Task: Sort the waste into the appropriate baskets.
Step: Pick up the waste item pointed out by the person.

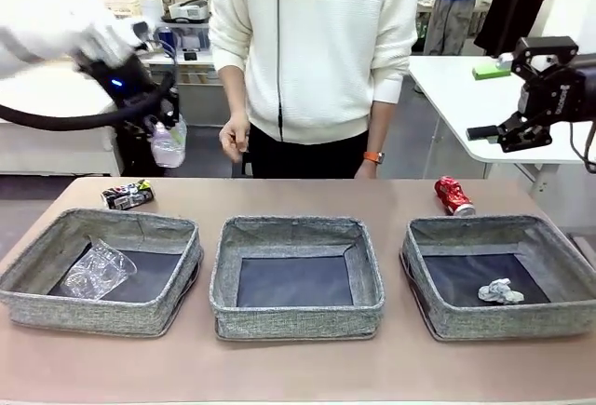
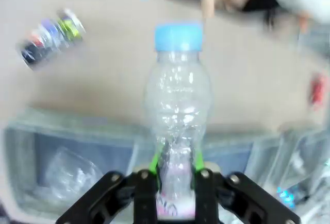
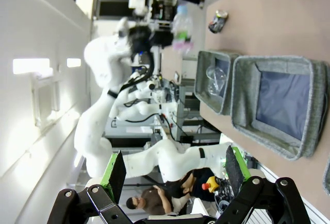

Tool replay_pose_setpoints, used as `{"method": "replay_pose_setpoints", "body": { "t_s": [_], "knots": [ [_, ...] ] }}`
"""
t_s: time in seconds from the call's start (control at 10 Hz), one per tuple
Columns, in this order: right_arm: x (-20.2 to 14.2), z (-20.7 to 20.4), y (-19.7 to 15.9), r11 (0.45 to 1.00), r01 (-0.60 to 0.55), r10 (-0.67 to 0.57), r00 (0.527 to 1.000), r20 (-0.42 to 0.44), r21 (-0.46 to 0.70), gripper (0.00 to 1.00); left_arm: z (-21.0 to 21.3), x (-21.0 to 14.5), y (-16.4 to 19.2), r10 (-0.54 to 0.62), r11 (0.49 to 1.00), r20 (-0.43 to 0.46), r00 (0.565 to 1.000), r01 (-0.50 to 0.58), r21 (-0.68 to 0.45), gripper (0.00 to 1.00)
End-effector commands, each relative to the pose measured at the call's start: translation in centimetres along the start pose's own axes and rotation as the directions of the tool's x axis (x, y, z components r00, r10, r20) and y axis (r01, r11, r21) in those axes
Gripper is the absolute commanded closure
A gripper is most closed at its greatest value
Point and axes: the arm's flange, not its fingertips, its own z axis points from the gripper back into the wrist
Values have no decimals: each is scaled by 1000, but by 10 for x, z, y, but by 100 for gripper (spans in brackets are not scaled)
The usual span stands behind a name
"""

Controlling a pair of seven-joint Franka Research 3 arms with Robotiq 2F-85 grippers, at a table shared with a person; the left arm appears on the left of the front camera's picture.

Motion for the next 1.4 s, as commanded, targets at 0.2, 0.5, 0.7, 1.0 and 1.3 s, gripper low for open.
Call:
{"method": "replay_pose_setpoints", "body": {
  "t_s": [0.2, 0.5, 0.7, 1.0, 1.3],
  "knots": [
    [0, 0, 3, 1000, 18, -18, 1000, -5, -7, 0, 19, -46, -3, -89, 996, -88, 992, 89, -5, 100],
    [0, 0, 3, 1000, 18, -18, 1000, -5, -7, 0, 22, -72, 1, -107, 994, -129, 986, 109, 6, 78],
    [0, 0, 3, 1000, 18, -18, 1000, -5, -7, 0, 33, -100, -84, -260, 957, -102, 960, 242, -159, 78],
    [0, 0, 3, 1000, 18, -18, 1000, -5, -7, 0, 75, -136, -208, -347, 938, -163, 924, 340, -75, 78],
    [0, 0, 3, 1000, 18, -18, 1000, -5, -7, 0, 92, -151, -295, -220, 975, -121, 968, 223, 11, 78]
  ]
}}
